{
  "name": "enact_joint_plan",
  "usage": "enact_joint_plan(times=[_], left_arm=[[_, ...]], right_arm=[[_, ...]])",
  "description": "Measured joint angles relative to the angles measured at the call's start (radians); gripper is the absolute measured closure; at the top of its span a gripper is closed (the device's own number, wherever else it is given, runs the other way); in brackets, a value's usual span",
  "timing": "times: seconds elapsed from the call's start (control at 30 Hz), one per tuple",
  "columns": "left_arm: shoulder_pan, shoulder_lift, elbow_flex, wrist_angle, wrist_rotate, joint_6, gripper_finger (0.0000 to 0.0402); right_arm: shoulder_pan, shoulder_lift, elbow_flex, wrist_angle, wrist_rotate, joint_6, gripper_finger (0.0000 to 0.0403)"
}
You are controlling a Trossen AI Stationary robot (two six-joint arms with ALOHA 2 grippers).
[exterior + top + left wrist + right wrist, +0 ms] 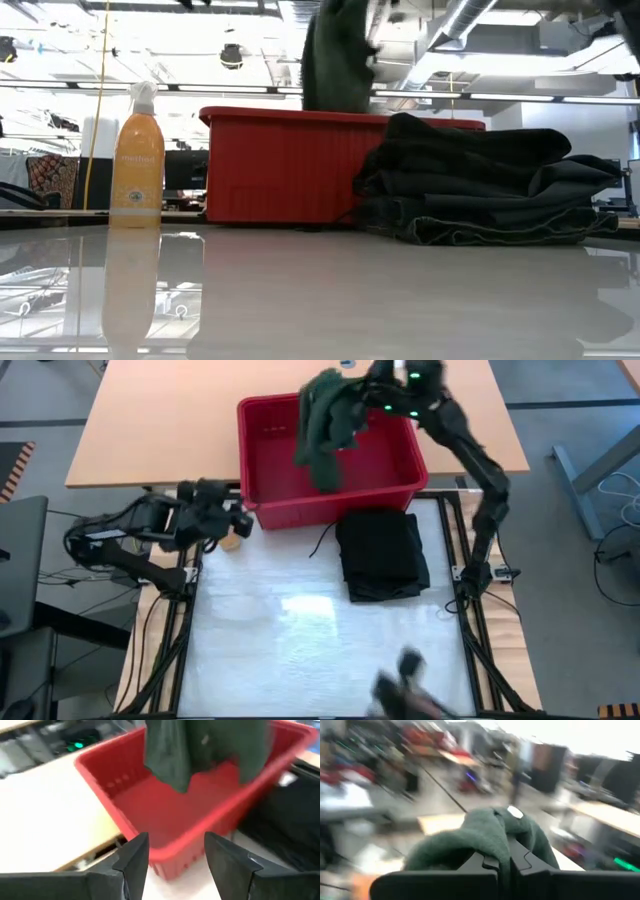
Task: Fold Laundry from Bin
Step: Fold the green polo shirt
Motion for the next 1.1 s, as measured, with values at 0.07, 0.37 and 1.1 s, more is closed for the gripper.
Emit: enact_joint_plan(times=[0.07, 0.37, 1.1], left_arm=[[-0.02, -0.067, -0.112, 0.074, 0.037, 0.025, 0.0221], [-0.086, -0.379, -0.552, 0.608, 0.344, 0.278, 0.0221], [-0.083, -0.476, -0.879, 1.184, 0.699, 0.237, 0.0221]], right_arm=[[0.047, -0.068, -0.002, 0.03, -0.089, 0.08, 0.0384], [0.378, -0.3, 0.001, -0.008, -0.249, 0.287, 0.0379], [0.737, 0.08, -0.017, -0.594, -0.459, 0.096, 0.0381]])
